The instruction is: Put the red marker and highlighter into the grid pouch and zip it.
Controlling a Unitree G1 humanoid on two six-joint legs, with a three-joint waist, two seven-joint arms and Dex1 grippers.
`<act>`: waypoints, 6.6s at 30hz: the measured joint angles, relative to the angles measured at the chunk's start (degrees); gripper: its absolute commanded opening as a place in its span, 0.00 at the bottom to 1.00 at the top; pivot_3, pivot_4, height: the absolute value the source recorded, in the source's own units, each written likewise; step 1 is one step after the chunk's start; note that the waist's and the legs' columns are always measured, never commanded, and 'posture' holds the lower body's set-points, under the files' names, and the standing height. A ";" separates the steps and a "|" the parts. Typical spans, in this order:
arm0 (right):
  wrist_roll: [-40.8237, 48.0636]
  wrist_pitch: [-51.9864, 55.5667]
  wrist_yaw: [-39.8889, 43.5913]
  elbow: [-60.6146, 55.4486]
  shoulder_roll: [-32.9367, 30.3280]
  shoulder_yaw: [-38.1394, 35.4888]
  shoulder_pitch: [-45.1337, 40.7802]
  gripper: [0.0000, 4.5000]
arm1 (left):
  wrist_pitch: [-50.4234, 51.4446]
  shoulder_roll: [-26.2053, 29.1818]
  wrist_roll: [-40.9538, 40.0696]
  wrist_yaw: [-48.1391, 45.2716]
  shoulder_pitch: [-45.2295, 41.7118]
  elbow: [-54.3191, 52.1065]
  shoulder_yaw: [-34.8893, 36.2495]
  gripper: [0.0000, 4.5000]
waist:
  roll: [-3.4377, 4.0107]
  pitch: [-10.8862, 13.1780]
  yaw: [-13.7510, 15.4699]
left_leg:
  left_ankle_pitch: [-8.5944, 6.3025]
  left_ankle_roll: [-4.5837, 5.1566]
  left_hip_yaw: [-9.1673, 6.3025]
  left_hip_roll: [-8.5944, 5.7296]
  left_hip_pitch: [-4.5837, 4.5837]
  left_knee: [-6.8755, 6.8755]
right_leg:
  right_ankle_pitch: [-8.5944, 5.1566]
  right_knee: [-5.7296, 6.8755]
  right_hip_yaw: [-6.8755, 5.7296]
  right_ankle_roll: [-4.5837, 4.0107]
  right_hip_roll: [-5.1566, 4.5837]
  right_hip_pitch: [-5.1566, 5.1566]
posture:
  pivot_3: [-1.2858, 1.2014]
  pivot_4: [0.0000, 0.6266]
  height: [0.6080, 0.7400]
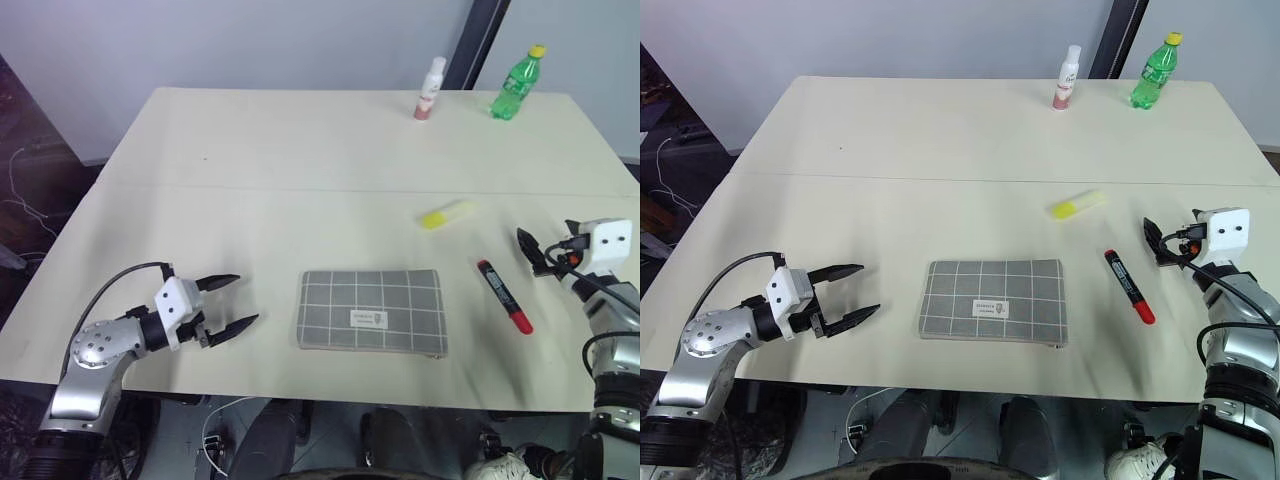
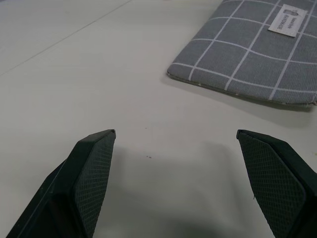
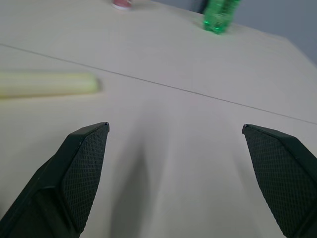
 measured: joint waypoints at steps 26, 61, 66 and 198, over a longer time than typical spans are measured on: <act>0.98 -0.87 1.33 -2.89 0.15 1.78 0.97 1.00 | -3.46 -1.24 2.21 0.58 -2.37 1.97 -0.10 0.92 | 0.03 -0.01 -0.29 | 0.00 0.00 0.00 0.04 0.00 -0.04 | -0.02 0.02 0.03 -0.02 0.03 -0.03 | 0.52 0.24 1.00; -2.16 6.63 19.51 -38.79 -3.53 25.19 18.22 0.01 | -47.18 -10.54 20.87 2.38 -24.49 28.26 -22.16 0.92 | -0.19 -0.07 0.27 | -1.06 0.50 1.80 1.03 0.03 0.99 | 0.68 -0.51 -0.52 0.98 -0.75 0.26 | 0.52 0.24 1.00; -2.21 6.67 19.43 -38.74 -3.44 25.19 17.99 0.00 | -44.81 -12.04 18.23 -0.52 -25.08 28.45 -26.04 0.49 | -0.20 -0.07 0.21 | -1.06 0.51 1.83 0.95 0.02 1.01 | 0.68 -0.51 -0.38 0.99 -0.78 0.23 | 0.52 0.24 1.00; 10.78 34.70 -1.40 -54.79 4.31 3.39 26.30 0.99 | -19.28 -15.88 17.20 16.07 -22.93 16.53 -16.77 0.00 | -0.27 0.01 0.37 | -1.05 0.48 1.84 0.91 -0.06 0.90 | 0.82 -0.57 -0.15 1.08 -0.74 0.01 | 0.52 0.24 1.00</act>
